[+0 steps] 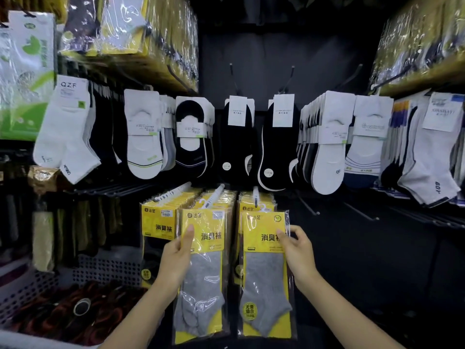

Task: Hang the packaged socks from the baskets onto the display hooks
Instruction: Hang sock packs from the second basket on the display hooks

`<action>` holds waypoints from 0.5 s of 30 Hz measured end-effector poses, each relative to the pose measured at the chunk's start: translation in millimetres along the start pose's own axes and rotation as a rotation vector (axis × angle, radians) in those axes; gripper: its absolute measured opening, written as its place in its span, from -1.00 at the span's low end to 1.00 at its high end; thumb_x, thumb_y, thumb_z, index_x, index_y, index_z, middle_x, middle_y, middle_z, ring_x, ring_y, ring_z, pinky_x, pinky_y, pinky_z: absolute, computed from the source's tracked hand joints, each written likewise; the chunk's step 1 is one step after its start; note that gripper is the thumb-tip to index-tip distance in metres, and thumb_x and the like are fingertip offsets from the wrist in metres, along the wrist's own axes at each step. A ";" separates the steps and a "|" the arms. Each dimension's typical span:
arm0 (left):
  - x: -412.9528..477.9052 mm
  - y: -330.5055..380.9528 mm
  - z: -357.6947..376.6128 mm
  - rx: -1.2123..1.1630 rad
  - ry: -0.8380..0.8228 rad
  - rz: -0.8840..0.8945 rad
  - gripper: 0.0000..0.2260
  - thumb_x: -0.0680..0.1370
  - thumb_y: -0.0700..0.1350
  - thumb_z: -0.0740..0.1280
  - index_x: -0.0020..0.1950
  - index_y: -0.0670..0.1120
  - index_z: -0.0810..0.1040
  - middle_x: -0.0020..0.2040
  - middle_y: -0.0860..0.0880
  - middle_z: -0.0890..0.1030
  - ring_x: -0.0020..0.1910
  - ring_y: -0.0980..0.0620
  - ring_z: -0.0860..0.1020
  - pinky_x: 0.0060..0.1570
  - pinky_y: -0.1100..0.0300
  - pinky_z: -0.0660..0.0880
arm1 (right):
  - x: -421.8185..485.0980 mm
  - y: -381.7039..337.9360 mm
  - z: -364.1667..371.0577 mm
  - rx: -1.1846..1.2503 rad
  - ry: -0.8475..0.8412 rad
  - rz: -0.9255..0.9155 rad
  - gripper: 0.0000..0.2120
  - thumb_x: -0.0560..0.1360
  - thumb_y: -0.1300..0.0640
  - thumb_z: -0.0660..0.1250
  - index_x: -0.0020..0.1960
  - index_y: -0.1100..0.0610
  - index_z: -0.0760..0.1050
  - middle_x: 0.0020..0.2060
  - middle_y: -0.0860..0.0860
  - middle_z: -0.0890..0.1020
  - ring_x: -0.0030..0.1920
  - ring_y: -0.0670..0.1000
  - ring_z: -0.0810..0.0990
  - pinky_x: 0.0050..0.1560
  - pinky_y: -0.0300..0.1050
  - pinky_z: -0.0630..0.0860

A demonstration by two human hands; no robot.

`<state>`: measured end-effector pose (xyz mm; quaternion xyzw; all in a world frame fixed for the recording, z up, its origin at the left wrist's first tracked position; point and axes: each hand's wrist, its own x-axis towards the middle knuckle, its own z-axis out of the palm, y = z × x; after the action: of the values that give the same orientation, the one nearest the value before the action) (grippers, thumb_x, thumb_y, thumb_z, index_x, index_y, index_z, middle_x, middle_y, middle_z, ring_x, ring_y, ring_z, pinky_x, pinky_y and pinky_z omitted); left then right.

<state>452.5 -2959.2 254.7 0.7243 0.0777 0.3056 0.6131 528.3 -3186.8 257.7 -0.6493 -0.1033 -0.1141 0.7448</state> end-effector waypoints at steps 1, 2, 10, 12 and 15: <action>0.9 0.1 -1.5 -0.003 0.001 0.005 -0.53 0.52 0.22 0.17 -0.41 -0.03 0.08 -0.57 0.13 0.10 -0.57 0.18 0.11 -0.36 0.23 0.18 | 4.2 0.7 3.3 -0.016 -0.006 -0.008 -0.96 0.56 0.17 0.30 -0.03 0.14 0.46 -0.23 0.07 0.70 -0.28 -0.07 0.69 -0.37 -0.30 0.53; 2.3 -0.8 -2.9 -0.004 0.006 0.012 -0.53 0.51 0.23 0.17 -0.40 -0.04 0.10 -0.55 0.13 0.12 -0.53 0.16 0.15 -0.36 0.24 0.17 | 8.2 1.9 6.7 -0.032 -0.008 -0.018 -0.95 0.56 0.17 0.31 -0.03 0.14 0.46 -0.23 0.08 0.70 -0.28 -0.06 0.69 -0.37 -0.30 0.53; 5.6 -6.2 -6.4 0.016 0.027 -0.015 -0.54 0.50 0.24 0.16 -0.38 -0.04 0.09 -0.57 0.13 0.11 -0.53 0.15 0.15 -0.43 0.28 0.14 | 42.6 27.4 25.6 -0.089 0.161 0.086 -0.89 0.51 0.14 0.39 -0.07 0.17 0.51 -0.18 0.09 0.67 -0.19 0.00 0.63 -0.20 -0.18 0.53; 5.8 -6.4 -5.1 0.021 0.029 -0.021 -0.54 0.53 0.21 0.17 -0.38 -0.03 0.09 -0.60 0.13 0.10 -0.60 0.17 0.11 -0.51 0.36 0.14 | 50.8 31.9 27.7 -0.105 0.260 0.129 -0.80 0.44 0.08 0.47 -0.07 0.16 0.50 -0.23 0.01 0.61 -0.24 -0.08 0.56 -0.31 -0.25 0.44; 4.1 -6.0 -2.0 0.001 0.018 -0.023 -0.53 0.53 0.20 0.18 -0.40 -0.03 0.08 -0.60 0.13 0.09 -0.62 0.17 0.09 -0.60 0.41 0.14 | 60.3 37.6 26.4 -0.157 0.363 0.187 -0.70 0.38 0.01 0.52 -0.09 0.15 0.48 -0.25 -0.01 0.57 -0.29 -0.10 0.49 -0.35 -0.22 0.38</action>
<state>456.3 -2954.1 250.7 0.7207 0.0917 0.3051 0.6157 597.1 -3157.9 244.0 -0.6808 0.1023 -0.1671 0.7058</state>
